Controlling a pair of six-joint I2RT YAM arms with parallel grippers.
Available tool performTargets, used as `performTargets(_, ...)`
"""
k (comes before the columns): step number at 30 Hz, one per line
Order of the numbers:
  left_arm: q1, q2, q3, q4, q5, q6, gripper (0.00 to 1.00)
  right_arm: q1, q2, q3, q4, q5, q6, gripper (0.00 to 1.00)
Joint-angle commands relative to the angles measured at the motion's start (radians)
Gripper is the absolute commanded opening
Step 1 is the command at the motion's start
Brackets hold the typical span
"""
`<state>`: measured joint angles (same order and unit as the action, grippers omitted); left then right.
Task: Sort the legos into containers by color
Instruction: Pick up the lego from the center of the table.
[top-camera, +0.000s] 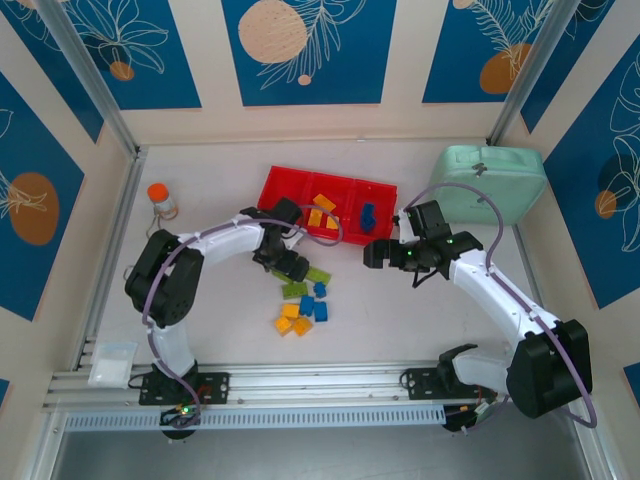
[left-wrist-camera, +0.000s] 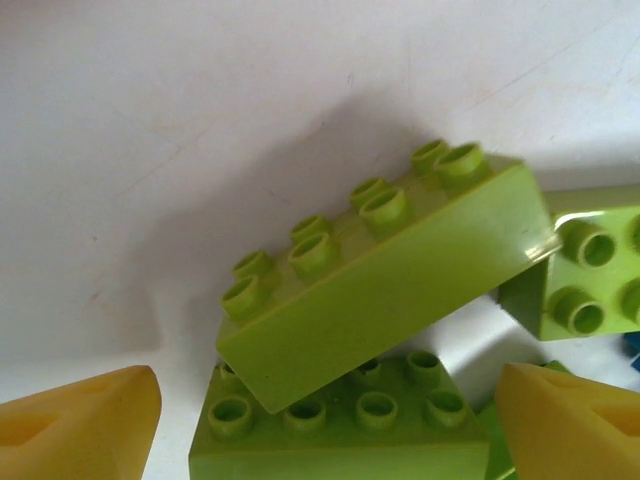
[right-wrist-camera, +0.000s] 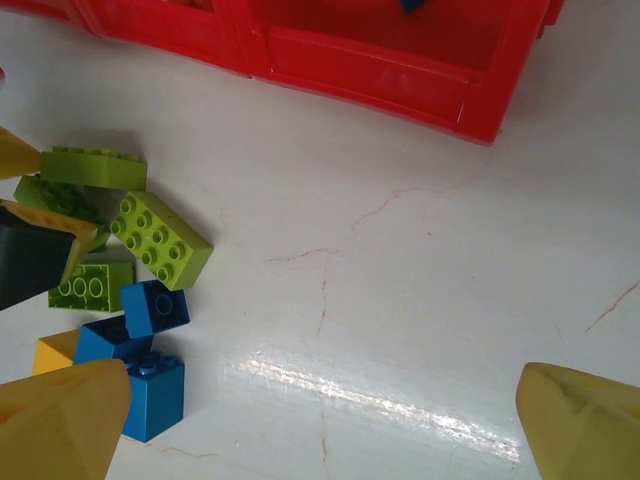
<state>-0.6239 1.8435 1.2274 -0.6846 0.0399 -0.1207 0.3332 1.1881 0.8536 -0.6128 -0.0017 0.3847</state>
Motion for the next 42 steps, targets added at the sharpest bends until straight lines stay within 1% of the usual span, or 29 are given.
performTargets(1,-0.003,0.002,-0.031,0.006,0.012,0.017,0.83,-0.004,0.002,0.007,0.007,-0.029,-0.008,0.99)
performTargets(3,-0.003,0.006,-0.035,0.002,0.02,0.015,0.81,-0.005,0.006,0.005,0.006,-0.029,-0.007,0.99)
performTargets(8,0.001,0.005,-0.058,0.009,0.016,0.008,0.8,-0.005,0.003,0.004,0.004,-0.029,-0.007,0.99)
performTargets(12,0.01,0.014,-0.054,0.011,0.011,0.005,0.77,-0.006,0.002,0.007,0.002,-0.027,-0.007,0.99)
performTargets(16,0.014,0.042,-0.017,-0.015,-0.02,0.003,0.68,-0.004,0.002,0.004,0.005,-0.027,-0.005,0.99)
performTargets(20,0.016,0.038,-0.016,-0.021,-0.027,0.003,0.66,-0.006,0.005,0.006,0.004,-0.026,-0.007,0.99)
performTargets(24,0.018,0.001,-0.042,-0.016,-0.038,-0.014,0.61,-0.006,0.001,0.007,0.003,-0.021,-0.007,0.99)
performTargets(28,0.017,-0.071,-0.045,-0.049,-0.104,-0.074,0.53,-0.006,-0.011,0.006,0.002,-0.01,-0.003,0.99)
performTargets(32,0.02,-0.18,-0.058,-0.058,-0.16,-0.116,0.52,-0.006,-0.039,0.0,-0.001,0.021,0.003,0.99)
performTargets(36,0.04,-0.259,-0.018,-0.07,-0.206,-0.145,0.54,-0.014,-0.09,-0.021,-0.001,0.031,0.019,0.99)
performTargets(37,0.045,-0.267,0.002,-0.069,-0.227,-0.147,0.56,-0.017,-0.106,-0.029,-0.001,0.033,0.023,0.99)
performTargets(39,0.058,-0.263,0.047,-0.064,-0.261,-0.158,0.56,-0.026,-0.137,-0.042,-0.002,0.028,0.034,0.99)
performTargets(42,0.099,-0.208,0.152,-0.08,-0.263,-0.189,0.56,-0.049,-0.198,-0.065,-0.016,-0.03,0.057,0.99)
